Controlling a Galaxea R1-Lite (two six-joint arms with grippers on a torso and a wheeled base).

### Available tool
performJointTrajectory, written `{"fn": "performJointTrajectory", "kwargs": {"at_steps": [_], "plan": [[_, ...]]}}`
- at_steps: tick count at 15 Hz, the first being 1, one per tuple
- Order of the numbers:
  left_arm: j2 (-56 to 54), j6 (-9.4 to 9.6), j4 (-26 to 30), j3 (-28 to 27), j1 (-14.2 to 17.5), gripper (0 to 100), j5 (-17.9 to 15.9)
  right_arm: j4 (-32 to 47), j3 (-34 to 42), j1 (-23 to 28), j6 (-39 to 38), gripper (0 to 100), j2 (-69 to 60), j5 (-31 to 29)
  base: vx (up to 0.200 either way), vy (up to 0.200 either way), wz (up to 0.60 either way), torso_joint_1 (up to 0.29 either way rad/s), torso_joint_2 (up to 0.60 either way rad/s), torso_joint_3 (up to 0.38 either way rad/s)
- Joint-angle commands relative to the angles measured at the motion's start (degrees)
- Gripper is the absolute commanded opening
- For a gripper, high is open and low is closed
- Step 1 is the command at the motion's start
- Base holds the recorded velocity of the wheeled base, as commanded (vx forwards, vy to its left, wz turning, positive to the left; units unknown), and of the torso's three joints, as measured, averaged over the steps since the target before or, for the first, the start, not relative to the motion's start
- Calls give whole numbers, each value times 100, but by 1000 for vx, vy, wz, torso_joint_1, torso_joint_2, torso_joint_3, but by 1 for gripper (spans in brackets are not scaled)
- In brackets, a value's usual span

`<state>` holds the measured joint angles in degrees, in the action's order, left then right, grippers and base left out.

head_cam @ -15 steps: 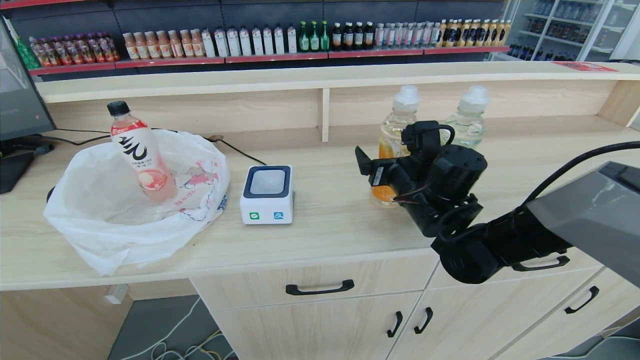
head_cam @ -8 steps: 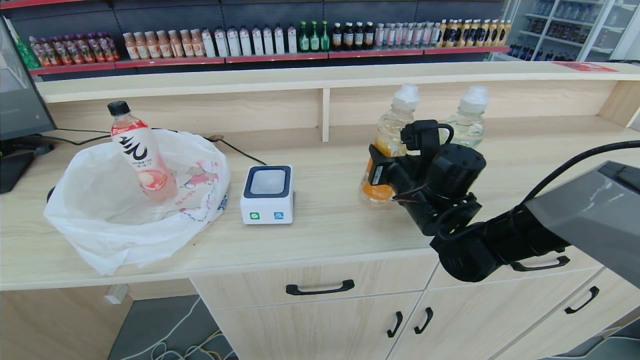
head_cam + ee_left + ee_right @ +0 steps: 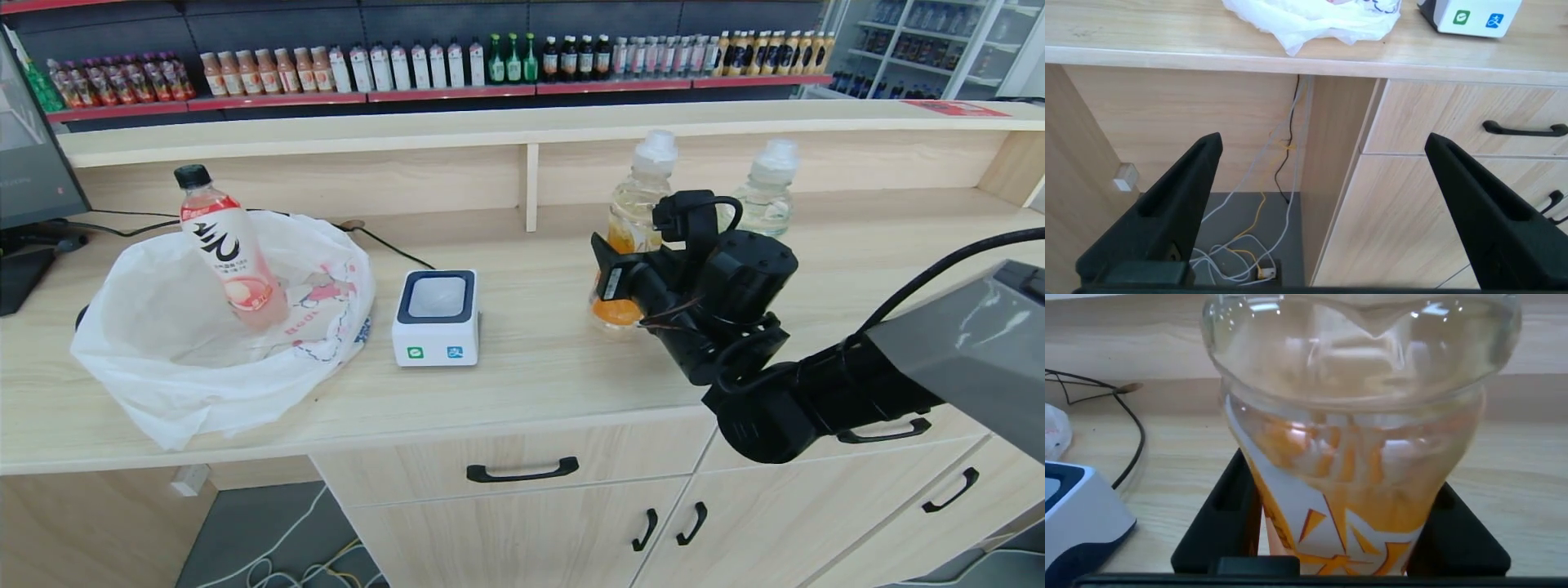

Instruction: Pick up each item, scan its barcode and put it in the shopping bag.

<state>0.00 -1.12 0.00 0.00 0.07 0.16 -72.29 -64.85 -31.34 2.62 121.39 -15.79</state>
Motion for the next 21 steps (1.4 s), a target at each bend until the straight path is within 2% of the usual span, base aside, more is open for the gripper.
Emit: {"fn": "performJointTrajectory", "kwargs": {"at_steps": [1, 5, 9, 14, 15, 21], "plan": [[0, -2, 0, 0, 1, 100, 2, -13, 8, -83, 10, 0, -186, -12, 0, 0, 0, 0, 0, 0], [0, -2, 0, 0, 1, 100, 2, -92, 368, -329, 98, 0, -582, -30, 0, 0, 0, 0, 0, 0], [0, -11, 0, 0, 1, 100, 2, -338, 1203, -566, 256, 0, -1065, -56, 0, 0, 0, 0, 0, 0], [0, 7, 9, 0, 1, 100, 2, -1630, 2302, -795, 423, 0, -1179, -56, 0, 0, 0, 0, 0, 0], [0, 7, 9, 0, 1, 100, 2, -1771, 2812, -795, 441, 0, -1329, -65, 0, 0, 0, 0, 0, 0], [0, 7, 9, -9, 1, 100, 2, -1771, 4174, -847, 397, 0, -2260, -21, 0, 0, 0, 0, 0, 0]]}}
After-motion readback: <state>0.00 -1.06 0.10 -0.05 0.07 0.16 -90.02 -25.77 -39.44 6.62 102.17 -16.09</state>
